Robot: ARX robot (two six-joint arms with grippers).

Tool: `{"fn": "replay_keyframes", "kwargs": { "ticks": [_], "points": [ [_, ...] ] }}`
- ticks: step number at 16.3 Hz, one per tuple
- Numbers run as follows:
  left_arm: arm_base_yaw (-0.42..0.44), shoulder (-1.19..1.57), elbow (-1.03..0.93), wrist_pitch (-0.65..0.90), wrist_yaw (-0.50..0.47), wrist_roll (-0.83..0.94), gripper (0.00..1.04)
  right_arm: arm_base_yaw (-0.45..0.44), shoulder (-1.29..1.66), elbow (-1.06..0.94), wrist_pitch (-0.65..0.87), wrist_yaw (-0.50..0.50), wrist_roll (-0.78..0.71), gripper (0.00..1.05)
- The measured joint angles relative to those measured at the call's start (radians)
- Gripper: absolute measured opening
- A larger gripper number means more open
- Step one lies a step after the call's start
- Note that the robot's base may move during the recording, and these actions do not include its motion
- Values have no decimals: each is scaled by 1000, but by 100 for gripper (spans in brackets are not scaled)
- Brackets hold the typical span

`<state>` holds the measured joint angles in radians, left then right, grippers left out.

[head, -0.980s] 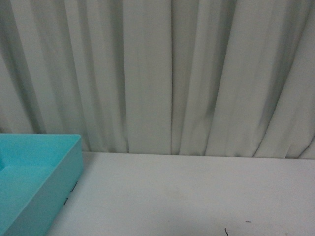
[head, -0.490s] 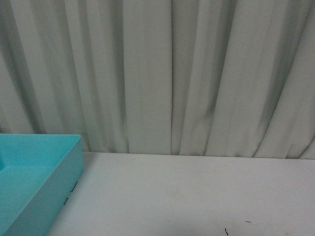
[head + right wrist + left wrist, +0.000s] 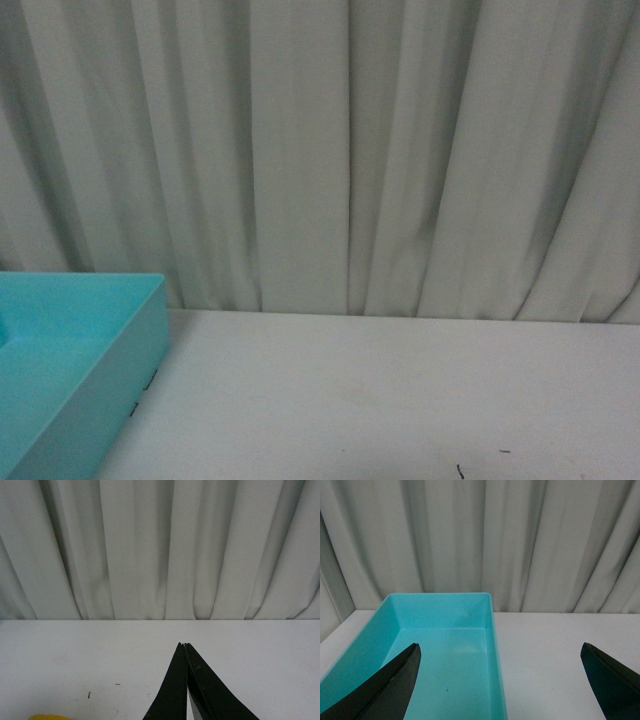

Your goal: Wind up and store yellow beetle toy

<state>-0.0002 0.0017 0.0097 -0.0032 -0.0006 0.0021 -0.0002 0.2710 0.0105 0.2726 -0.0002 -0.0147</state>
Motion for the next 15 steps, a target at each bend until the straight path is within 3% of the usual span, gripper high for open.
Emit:
{"fn": "replay_keyframes", "kwargs": {
  "ticks": [5,6,9,15],
  "points": [
    [0,0,0,0,0,0,98,0,-93,0,-91,0,0,2],
    [0,0,0,0,0,0,98,0,-270,0,-265,0,0,2],
    [0,0,0,0,0,0,98,0,-269,0,-275,1,0,6],
    [0,0,0,0,0,0,98,0,-269,0,-276,0,0,77]
  ]
}}
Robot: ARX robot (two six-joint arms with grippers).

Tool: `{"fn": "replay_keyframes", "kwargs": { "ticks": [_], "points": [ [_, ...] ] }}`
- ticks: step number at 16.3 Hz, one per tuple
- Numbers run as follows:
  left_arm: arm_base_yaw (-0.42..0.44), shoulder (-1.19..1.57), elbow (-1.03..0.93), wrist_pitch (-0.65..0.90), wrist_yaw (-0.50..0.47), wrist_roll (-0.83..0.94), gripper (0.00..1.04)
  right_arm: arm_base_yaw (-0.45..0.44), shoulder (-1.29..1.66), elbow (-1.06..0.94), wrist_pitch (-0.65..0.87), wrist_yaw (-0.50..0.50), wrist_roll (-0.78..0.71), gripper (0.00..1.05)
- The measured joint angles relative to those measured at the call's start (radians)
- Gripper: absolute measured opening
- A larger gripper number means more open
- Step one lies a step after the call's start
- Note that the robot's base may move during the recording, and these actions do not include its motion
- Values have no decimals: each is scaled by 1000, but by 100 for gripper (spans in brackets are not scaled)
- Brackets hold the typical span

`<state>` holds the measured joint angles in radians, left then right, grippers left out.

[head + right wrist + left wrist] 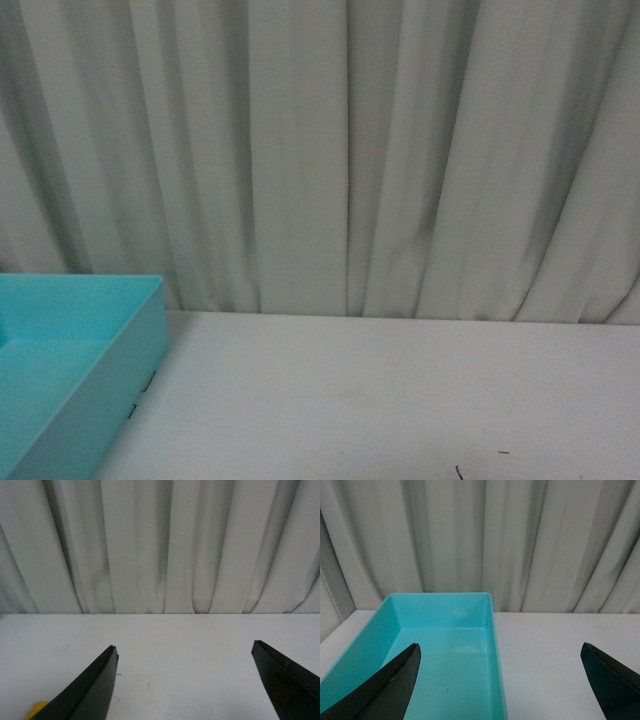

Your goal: Wind up and store yellow beetle toy

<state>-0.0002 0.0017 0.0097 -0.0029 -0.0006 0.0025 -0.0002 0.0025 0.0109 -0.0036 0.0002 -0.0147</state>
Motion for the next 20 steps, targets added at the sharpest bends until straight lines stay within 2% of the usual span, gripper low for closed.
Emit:
{"fn": "replay_keyframes", "kwargs": {
  "ticks": [1,2,3,6,8,10,12,15,18,20],
  "points": [
    [0,0,0,0,0,0,98,0,0,0,0,0,0,88],
    [-6,47,50,-153,-11,-40,98,0,0,0,0,0,0,100],
    [-34,296,159,-251,-30,-126,98,0,0,0,0,0,0,97],
    [-138,838,380,98,42,-107,98,0,1,0,-1,0,0,98],
    [-183,1143,492,197,104,-1,98,0,0,0,0,0,0,98],
    [-216,1375,584,179,157,142,98,0,0,0,0,0,0,98],
    [-269,1491,678,123,254,280,98,0,0,0,0,0,0,98],
    [-421,1572,833,34,351,443,98,0,0,0,0,0,0,98],
    [-555,1711,926,-37,393,587,98,0,0,0,0,0,0,98],
    [-587,1812,983,-64,386,649,98,0,0,0,0,0,0,98]
  ]
}}
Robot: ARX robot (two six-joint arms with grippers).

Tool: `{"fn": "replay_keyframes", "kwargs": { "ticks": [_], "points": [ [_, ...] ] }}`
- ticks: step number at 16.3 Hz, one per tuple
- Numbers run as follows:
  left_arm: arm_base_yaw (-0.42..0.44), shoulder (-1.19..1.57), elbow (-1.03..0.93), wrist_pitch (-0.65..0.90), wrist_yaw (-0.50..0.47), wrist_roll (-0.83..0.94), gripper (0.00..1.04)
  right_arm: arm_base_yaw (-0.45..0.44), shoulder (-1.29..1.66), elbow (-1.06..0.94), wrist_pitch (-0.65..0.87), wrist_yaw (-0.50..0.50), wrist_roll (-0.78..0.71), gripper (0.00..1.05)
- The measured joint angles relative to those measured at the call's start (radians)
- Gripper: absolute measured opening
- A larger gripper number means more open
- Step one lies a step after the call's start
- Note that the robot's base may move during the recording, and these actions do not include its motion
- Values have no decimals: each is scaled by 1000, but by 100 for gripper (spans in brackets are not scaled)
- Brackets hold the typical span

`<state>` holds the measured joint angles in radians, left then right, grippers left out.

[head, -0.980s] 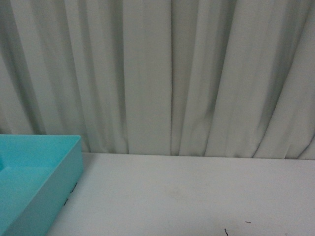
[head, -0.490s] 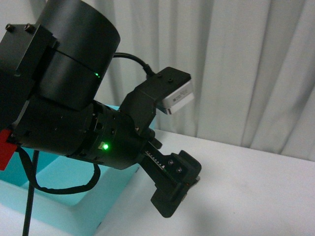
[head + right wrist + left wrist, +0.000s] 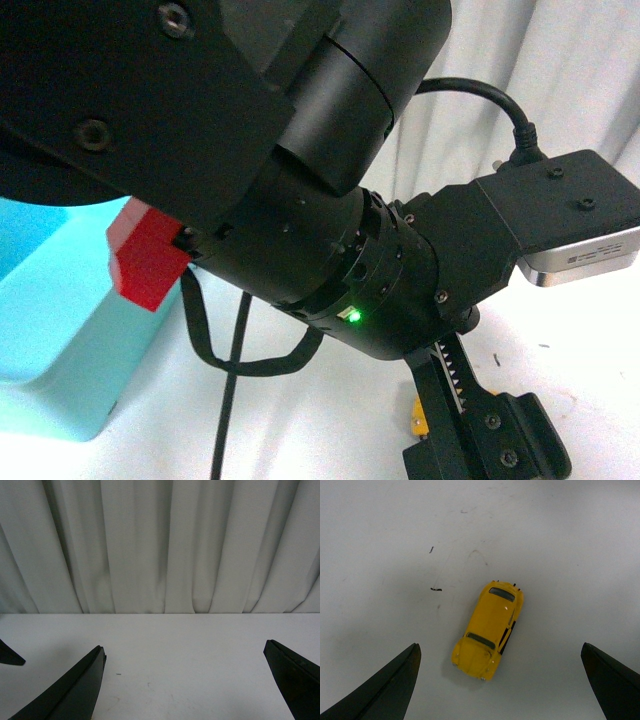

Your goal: Wind up and store yellow beetle toy

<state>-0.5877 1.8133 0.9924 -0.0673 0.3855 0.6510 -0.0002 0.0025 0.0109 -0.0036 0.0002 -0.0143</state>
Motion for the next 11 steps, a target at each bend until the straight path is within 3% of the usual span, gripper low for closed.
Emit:
{"fn": "replay_keyframes", "kwargs": {
  "ticks": [5,11],
  "points": [
    [-68,183,148,-29,10,84,98,0,0,0,0,0,0,98],
    [-92,323,201,-17,-53,163,98,0,0,0,0,0,0,98]
  ]
}}
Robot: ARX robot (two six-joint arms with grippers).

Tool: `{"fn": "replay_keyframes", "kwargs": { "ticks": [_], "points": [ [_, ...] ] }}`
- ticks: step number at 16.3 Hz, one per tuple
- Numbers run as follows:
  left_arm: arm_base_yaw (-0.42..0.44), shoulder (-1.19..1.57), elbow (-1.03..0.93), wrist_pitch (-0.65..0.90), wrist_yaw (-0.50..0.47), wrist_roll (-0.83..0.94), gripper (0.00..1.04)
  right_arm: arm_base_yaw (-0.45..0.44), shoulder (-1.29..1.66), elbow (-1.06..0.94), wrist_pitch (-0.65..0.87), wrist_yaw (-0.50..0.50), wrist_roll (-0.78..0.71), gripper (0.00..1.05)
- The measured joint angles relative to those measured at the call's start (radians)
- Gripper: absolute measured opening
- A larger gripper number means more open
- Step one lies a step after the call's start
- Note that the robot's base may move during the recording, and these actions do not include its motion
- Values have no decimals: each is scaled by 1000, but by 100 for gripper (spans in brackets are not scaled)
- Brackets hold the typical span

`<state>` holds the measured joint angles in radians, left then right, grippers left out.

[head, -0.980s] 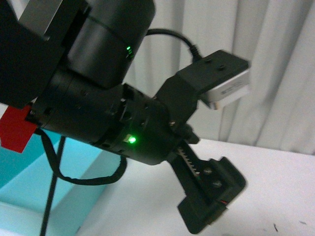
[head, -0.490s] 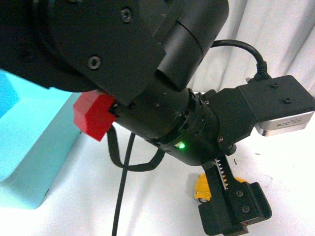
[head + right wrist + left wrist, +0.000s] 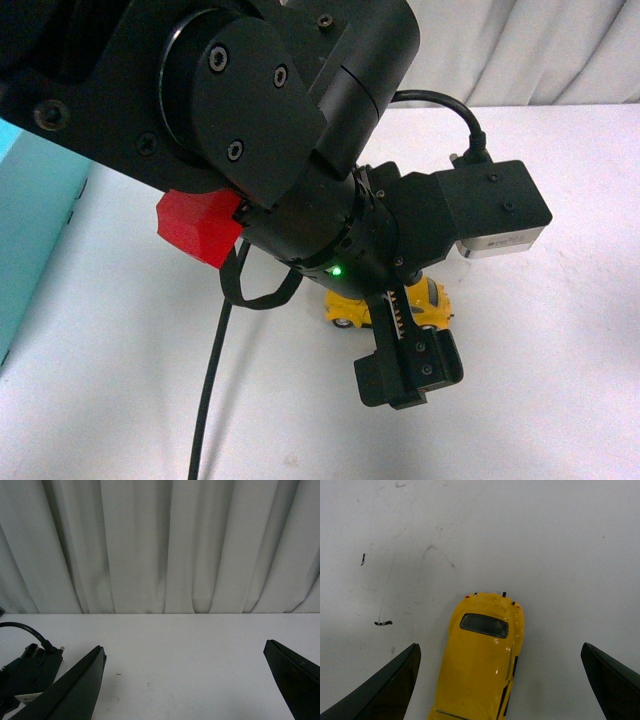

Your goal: Wind up and store yellow beetle toy

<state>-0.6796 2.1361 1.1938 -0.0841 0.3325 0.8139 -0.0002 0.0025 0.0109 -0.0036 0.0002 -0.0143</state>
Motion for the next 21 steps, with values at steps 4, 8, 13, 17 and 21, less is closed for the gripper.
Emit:
{"fn": "replay_keyframes", "kwargs": {
  "ticks": [4,8,13,17,21],
  "points": [
    [-3,84,49,4,-35,42,98,0,0,0,0,0,0,98],
    [3,87,55,0,-43,59,79,0,0,0,0,0,0,98],
    [8,89,56,-4,-44,64,48,0,0,0,0,0,0,98],
    [13,66,48,0,-37,51,46,0,0,0,0,0,0,98],
    [74,-118,41,-4,50,-101,45,0,0,0,0,0,0,98]
  ]
}}
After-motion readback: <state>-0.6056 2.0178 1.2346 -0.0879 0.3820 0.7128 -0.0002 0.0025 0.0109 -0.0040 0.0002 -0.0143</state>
